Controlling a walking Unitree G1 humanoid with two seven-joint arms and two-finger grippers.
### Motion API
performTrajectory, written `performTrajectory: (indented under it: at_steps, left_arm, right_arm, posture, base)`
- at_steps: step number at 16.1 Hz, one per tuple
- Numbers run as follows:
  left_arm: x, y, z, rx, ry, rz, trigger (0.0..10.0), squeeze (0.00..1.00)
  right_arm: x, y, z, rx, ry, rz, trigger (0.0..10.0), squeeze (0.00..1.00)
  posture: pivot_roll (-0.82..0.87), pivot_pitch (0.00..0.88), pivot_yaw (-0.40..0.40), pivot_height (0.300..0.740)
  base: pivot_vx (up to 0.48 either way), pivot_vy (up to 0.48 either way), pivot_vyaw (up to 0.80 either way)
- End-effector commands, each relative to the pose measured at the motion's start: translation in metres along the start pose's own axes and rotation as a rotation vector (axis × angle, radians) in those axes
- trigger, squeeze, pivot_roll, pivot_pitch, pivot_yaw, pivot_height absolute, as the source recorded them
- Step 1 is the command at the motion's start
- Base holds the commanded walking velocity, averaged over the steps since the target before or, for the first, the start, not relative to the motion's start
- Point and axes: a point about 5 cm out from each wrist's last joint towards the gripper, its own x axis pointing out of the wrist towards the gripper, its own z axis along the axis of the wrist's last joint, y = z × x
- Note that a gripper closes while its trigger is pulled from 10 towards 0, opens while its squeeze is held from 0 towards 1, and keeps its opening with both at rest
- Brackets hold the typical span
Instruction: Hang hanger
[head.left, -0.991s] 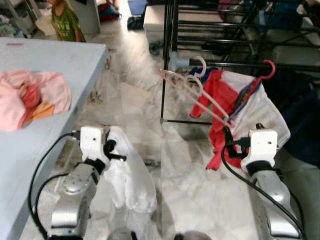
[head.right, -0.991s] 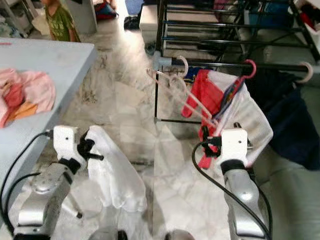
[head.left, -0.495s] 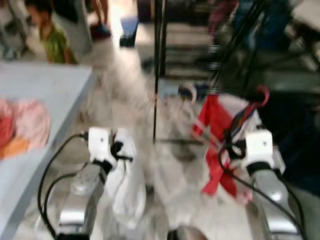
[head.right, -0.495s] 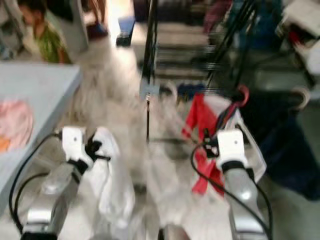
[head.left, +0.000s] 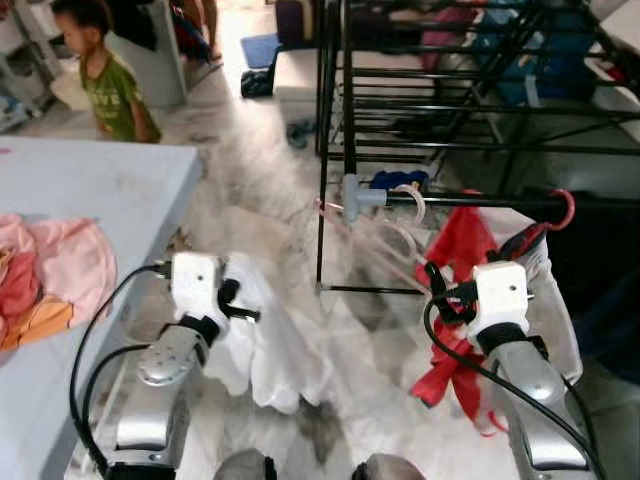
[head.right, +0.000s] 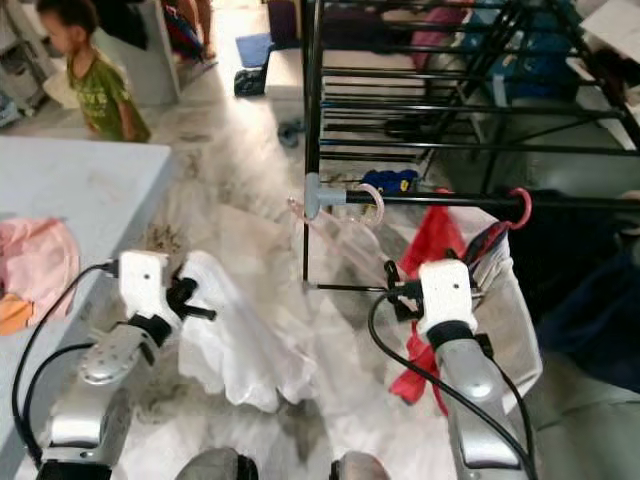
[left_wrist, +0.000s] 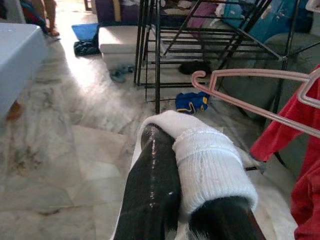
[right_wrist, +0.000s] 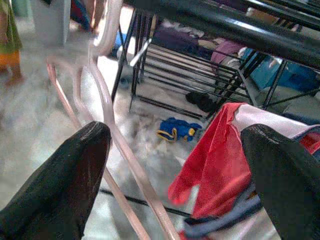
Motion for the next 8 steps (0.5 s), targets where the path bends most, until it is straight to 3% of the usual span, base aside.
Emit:
performTrajectory:
  at_steps: [1,3,8]
  left_arm:
    - [0.002,0.004,0.007,0.023,-0.025,0.01,10.0,0.0]
    - [0.003,0.003,0.007,0.024,-0.026,0.01,10.0,0.0]
    - [0.003,0.0,0.007,0.028,-0.017,0.003,10.0,0.0]
  right_arm:
    - [0.002,0.002,-0.007,-0.056,0.033,0.027,10.0,0.0]
    - [0.004,0.003,-0.011,0.006,0.074,0.043,10.0,0.0]
    - [0.026,0.002,-0.012,-0.112,0.084,0.263,10.0,0.0]
  posture:
    - [-0.02,0.038,-0.022,0.74]
    - [-0.02,0.039,-0.021,0.74]
    - [0.0,0.055,-0.024,0.74]
  base:
    - [0.0,0.0,0.0]
    - [0.0,0.0,0.0]
    - [0.0,0.0,0.0]
